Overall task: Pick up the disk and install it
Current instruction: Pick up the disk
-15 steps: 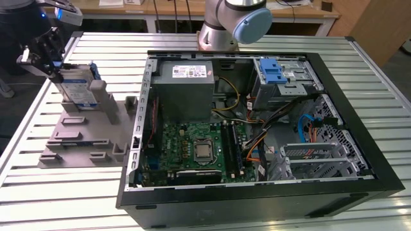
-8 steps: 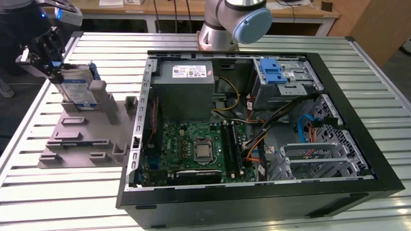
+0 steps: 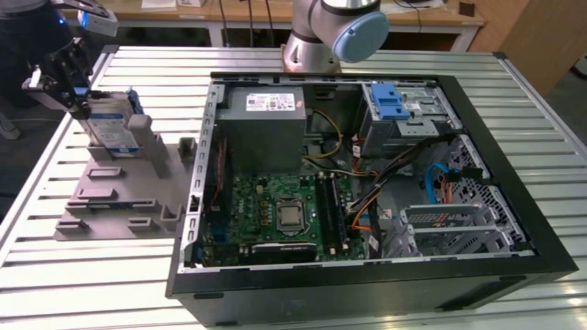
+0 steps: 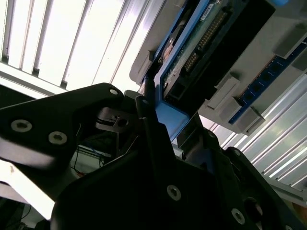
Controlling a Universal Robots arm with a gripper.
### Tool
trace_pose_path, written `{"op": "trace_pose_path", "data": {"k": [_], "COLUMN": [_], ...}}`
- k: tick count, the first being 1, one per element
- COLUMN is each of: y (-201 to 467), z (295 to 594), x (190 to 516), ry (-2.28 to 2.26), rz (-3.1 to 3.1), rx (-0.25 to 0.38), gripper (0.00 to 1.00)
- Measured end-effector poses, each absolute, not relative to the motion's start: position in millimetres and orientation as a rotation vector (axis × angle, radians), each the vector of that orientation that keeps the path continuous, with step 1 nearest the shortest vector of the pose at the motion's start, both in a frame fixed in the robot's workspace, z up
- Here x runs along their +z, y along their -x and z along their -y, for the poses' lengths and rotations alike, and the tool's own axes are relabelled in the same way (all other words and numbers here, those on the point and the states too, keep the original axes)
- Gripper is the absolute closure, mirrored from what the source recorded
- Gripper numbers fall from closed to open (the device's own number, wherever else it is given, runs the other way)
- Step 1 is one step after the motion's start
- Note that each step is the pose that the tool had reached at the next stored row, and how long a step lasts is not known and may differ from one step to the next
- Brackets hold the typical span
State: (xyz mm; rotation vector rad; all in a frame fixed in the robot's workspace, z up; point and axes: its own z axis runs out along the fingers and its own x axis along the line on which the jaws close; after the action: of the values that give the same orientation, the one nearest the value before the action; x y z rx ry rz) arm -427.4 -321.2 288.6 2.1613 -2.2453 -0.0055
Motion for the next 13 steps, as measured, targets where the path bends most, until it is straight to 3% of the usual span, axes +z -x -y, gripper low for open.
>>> {"op": "trace_pose_path", "data": {"k": [7, 9, 13], "y": [427.4, 427.3, 427.4], "z": [321.2, 321.2, 321.2], "x": [289.3, 289.3, 292.4], "ry": [-2.161, -2.161, -2.161], "rz": [2.245, 2.245, 2.245], "rx": [-0.005, -0.005, -0.005], "gripper": [0.56, 0.64, 0.64]}}
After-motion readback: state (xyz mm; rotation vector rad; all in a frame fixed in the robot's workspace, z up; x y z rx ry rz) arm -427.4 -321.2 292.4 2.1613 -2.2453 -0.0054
